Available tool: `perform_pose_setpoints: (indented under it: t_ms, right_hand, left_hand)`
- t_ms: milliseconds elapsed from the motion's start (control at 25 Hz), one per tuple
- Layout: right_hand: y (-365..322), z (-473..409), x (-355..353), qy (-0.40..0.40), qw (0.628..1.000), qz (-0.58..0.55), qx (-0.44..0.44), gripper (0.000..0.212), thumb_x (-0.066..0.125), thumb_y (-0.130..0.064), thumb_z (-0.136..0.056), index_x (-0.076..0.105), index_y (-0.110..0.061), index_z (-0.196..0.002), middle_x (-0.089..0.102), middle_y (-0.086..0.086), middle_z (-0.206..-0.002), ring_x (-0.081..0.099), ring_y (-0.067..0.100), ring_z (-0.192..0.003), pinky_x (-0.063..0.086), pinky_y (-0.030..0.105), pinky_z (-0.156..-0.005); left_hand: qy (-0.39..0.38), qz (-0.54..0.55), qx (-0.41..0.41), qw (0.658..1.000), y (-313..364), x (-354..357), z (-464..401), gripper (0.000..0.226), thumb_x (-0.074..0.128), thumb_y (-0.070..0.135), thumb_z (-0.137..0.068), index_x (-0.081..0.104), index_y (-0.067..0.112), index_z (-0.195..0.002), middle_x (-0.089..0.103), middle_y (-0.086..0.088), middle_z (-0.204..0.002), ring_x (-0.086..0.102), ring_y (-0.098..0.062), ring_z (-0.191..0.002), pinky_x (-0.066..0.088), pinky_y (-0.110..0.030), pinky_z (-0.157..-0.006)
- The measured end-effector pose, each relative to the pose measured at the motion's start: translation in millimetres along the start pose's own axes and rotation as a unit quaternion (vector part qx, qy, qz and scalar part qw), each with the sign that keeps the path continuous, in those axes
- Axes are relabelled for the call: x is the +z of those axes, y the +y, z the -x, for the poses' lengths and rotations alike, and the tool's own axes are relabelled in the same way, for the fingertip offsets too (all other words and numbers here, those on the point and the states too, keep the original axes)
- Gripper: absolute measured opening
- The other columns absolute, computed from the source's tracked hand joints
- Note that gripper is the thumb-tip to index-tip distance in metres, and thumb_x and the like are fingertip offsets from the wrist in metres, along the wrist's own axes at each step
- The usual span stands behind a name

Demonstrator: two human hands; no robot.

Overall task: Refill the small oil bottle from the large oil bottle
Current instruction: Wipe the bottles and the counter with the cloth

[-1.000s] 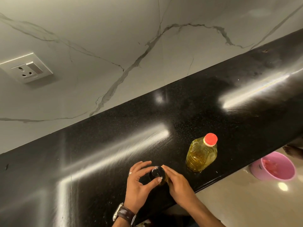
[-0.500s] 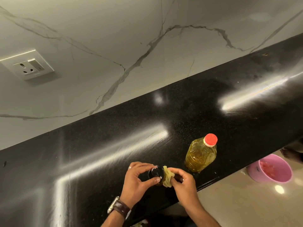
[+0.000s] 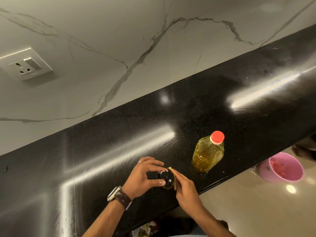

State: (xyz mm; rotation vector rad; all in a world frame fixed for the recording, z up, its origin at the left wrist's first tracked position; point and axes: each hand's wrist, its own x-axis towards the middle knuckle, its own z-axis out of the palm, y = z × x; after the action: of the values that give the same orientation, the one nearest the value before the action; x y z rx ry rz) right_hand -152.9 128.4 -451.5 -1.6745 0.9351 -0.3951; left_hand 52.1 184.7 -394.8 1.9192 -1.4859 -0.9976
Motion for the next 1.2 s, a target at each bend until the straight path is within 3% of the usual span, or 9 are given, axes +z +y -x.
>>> perform_pose_setpoints:
  t_ms: [120, 240, 480, 560, 760, 840, 960, 1120, 1200]
  right_hand:
    - [4.0, 14.2, 3.3, 0.029, 0.999, -0.026, 0.024, 0.064, 0.054, 0.009, -0.099, 0.045, -0.02, -0.154, 0.052, -0.014, -0.153, 0.041, 0.002, -0.147, 0.034, 0.03, -0.123]
    - [-6.7, 22.5, 8.5, 0.058, 0.997, -0.052, -0.029, 0.066, 0.049, 0.006, -0.099, 0.042, -0.025, -0.157, 0.046, -0.026, -0.156, 0.036, -0.005, -0.147, 0.032, 0.018, -0.12]
    - [-13.9, -12.0, -3.5, -0.038, 0.999, -0.02, 0.012, 0.07, 0.052, 0.013, -0.092, 0.045, -0.019, -0.155, 0.052, -0.005, -0.152, 0.043, 0.003, -0.145, 0.033, 0.033, -0.124]
    - [-9.1, -3.1, -0.9, -0.049, 0.998, -0.017, 0.047, 0.079, 0.05, 0.016, -0.09, 0.037, -0.02, -0.159, 0.045, -0.003, -0.159, 0.036, 0.008, -0.15, 0.028, 0.037, -0.127]
    - [-10.8, 31.0, 23.4, -0.029, 0.994, -0.065, 0.078, 0.104, 0.053, 0.001, -0.086, 0.003, -0.049, -0.162, 0.012, -0.038, -0.16, 0.015, -0.015, -0.147, 0.017, 0.017, -0.122]
    - [-13.2, 17.7, 16.3, -0.024, 0.998, -0.046, 0.042, 0.099, 0.056, 0.002, -0.086, 0.011, -0.04, -0.164, 0.017, -0.033, -0.162, 0.015, -0.015, -0.149, 0.018, 0.011, -0.121]
    - [-13.8, -3.8, -1.8, -0.037, 0.999, -0.002, 0.027, 0.084, 0.064, 0.007, -0.085, 0.036, -0.02, -0.16, 0.044, -0.008, -0.158, 0.037, 0.004, -0.149, 0.03, 0.026, -0.124]
    - [1.9, 0.7, -7.5, -0.009, 0.999, -0.005, 0.049, 0.073, 0.066, 0.009, -0.086, 0.05, -0.021, -0.151, 0.059, -0.009, -0.143, 0.051, 0.002, -0.137, 0.042, 0.032, -0.119]
    - [9.3, 3.9, -8.6, 0.022, 0.995, -0.047, 0.082, 0.065, 0.067, 0.006, -0.091, 0.054, -0.021, -0.148, 0.064, -0.01, -0.136, 0.058, 0.001, -0.13, 0.048, 0.033, -0.114]
  left_hand:
    - [0.004, -0.019, -0.003, 1.0, -0.1, -0.5, 0.5, 0.036, 0.087, 0.038, -0.079, 0.076, 0.047, -0.113, 0.055, 0.031, -0.138, 0.032, -0.004, -0.141, 0.03, -0.041, -0.113]
    - [0.008, -0.019, -0.002, 1.0, 0.7, 0.6, 0.6, 0.038, 0.087, 0.039, -0.08, 0.076, 0.046, -0.115, 0.051, 0.032, -0.142, 0.029, -0.004, -0.143, 0.03, -0.042, -0.115]
    - [0.03, -0.017, 0.004, 0.999, -0.1, 2.6, 1.2, 0.037, 0.086, 0.041, -0.08, 0.076, 0.047, -0.115, 0.056, 0.03, -0.139, 0.032, -0.006, -0.143, 0.033, -0.043, -0.115]
    - [0.027, -0.009, 0.003, 1.0, 0.0, 3.1, 2.9, 0.037, 0.086, 0.04, -0.081, 0.075, 0.05, -0.114, 0.056, 0.031, -0.139, 0.032, -0.005, -0.143, 0.032, -0.044, -0.114]
    - [0.026, -0.006, -0.006, 1.0, -0.5, 3.6, 3.5, 0.038, 0.084, 0.036, -0.083, 0.074, 0.044, -0.119, 0.055, 0.027, -0.141, 0.03, -0.007, -0.144, 0.03, -0.046, -0.115]
    - [0.024, -0.013, -0.002, 1.0, 1.1, 3.2, 2.8, 0.039, 0.084, 0.036, -0.084, 0.074, 0.042, -0.121, 0.056, 0.027, -0.141, 0.031, -0.007, -0.144, 0.031, -0.045, -0.116]
    - [0.029, -0.029, 0.001, 0.999, 1.9, 4.9, 5.1, 0.038, 0.084, 0.036, -0.084, 0.074, 0.043, -0.121, 0.06, 0.029, -0.134, 0.04, -0.004, -0.137, 0.037, -0.046, -0.114]
    - [0.053, -0.035, 0.01, 0.998, 12.4, 12.2, 9.7, 0.051, 0.076, 0.054, -0.078, 0.063, 0.046, -0.127, 0.063, 0.029, -0.125, 0.058, 0.004, -0.119, 0.052, -0.037, -0.102]
    - [0.063, -0.109, 0.002, 0.992, 18.3, 18.2, 8.0, 0.068, 0.073, 0.069, -0.072, 0.057, 0.045, -0.134, 0.062, 0.028, -0.126, 0.058, 0.005, -0.115, 0.052, -0.03, -0.098]
